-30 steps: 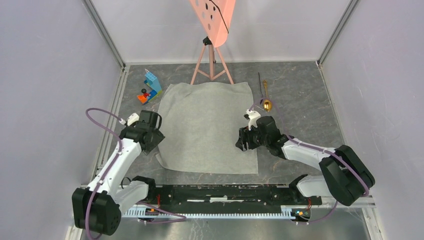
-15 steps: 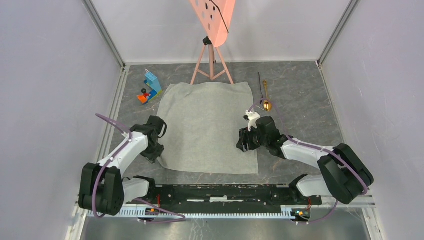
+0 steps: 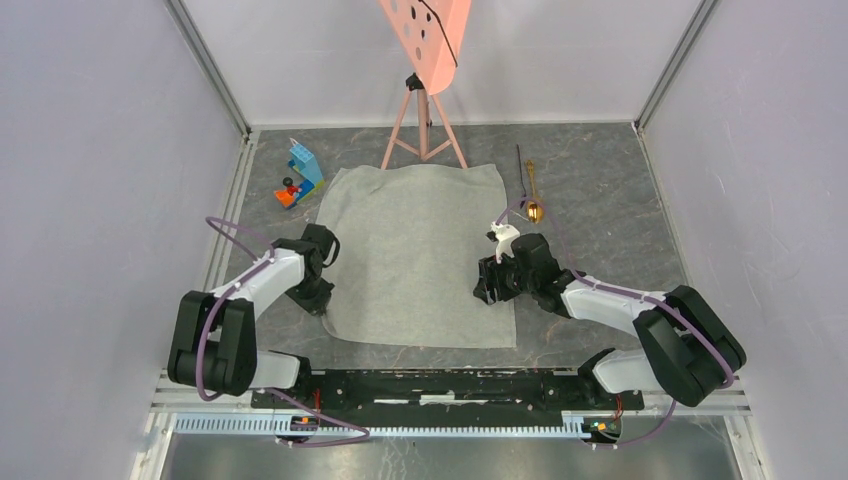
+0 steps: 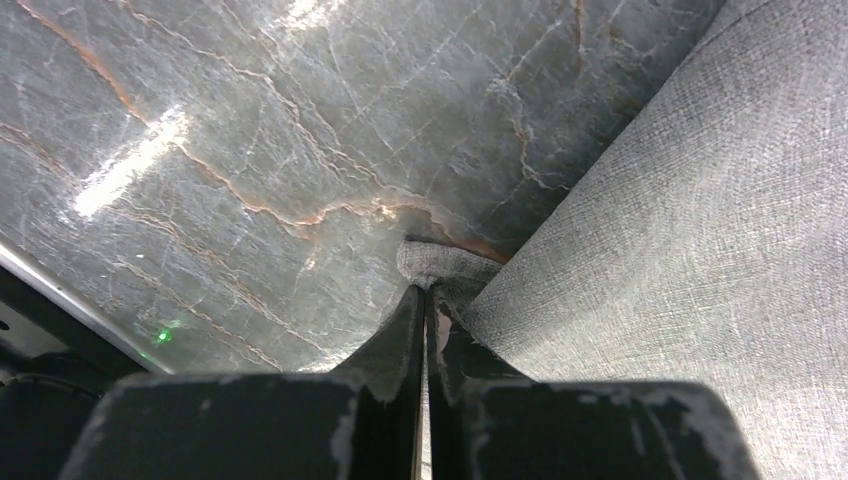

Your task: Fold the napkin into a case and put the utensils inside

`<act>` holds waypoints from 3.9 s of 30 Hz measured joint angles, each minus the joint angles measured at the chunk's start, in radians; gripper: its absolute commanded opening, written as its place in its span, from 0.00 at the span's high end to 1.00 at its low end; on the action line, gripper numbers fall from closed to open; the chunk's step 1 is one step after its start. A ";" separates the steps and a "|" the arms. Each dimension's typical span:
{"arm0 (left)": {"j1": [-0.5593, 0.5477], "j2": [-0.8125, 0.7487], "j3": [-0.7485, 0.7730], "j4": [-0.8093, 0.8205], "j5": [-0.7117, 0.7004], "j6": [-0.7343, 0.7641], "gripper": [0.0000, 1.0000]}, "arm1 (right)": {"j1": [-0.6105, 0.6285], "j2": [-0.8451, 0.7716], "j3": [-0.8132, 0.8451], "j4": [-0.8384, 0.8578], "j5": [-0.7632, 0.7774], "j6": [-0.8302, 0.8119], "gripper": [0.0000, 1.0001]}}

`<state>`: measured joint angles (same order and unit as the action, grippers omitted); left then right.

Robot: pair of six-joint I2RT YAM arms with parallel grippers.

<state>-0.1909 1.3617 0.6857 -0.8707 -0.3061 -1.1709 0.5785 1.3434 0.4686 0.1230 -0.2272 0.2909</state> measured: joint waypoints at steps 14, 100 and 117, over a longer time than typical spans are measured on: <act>0.007 -0.388 -0.043 -0.208 -0.068 -0.057 0.98 | 0.010 -0.064 -0.068 0.023 0.055 0.027 0.41; 0.006 -0.395 -0.103 -0.235 0.099 -0.021 0.32 | 0.486 -0.204 0.140 -1.041 0.617 0.972 0.45; 0.086 -0.316 -0.181 -0.146 0.061 -0.083 0.37 | 0.452 -0.206 0.139 -1.028 0.612 0.998 0.45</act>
<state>-0.1051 1.0454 0.5049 -1.0164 -0.2451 -1.2541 1.0306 1.1374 0.6075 -0.9051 0.3847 1.2884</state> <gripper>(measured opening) 0.630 0.546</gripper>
